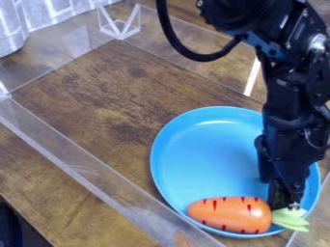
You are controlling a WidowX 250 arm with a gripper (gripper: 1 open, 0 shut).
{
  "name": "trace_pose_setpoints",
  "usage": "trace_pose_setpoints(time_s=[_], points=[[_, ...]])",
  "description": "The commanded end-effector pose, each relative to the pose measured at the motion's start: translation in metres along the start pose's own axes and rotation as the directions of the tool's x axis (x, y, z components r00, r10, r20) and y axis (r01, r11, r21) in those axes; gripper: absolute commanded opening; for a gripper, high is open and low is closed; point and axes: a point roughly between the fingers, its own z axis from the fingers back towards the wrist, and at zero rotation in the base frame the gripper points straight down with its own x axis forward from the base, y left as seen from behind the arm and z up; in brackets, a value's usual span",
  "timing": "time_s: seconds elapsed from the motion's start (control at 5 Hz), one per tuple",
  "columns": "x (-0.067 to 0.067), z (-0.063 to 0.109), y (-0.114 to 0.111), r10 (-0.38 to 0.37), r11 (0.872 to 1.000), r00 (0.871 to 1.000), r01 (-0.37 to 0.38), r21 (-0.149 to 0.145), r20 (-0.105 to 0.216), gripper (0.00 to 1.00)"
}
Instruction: Put the carrot in the blue tray
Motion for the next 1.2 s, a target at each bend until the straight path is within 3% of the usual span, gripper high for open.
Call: trace_pose_setpoints(time_s=[0.0, 0.2, 0.4, 0.6, 0.8, 1.0], points=[[-0.0138, -0.011, -0.0151, 0.005, 0.999, 0.998, -0.007, -0.04, -0.059, 1.0], [-0.0139, -0.0112, -0.0161, 0.004, 0.999, 0.998, -0.007, -0.046, -0.06, 1.0], [-0.015, -0.0112, -0.0161, 0.0, 0.999, 0.998, -0.003, -0.047, -0.065, 0.0], [-0.0153, -0.0113, -0.0161, -0.001, 0.999, 0.998, -0.002, -0.05, -0.067, 1.0], [-0.0159, -0.0108, -0.0166, -0.002, 0.998, 0.997, -0.002, -0.055, -0.071, 0.0], [-0.0161, -0.0103, -0.0169, -0.002, 0.998, 0.997, -0.002, -0.061, -0.072, 1.0]])
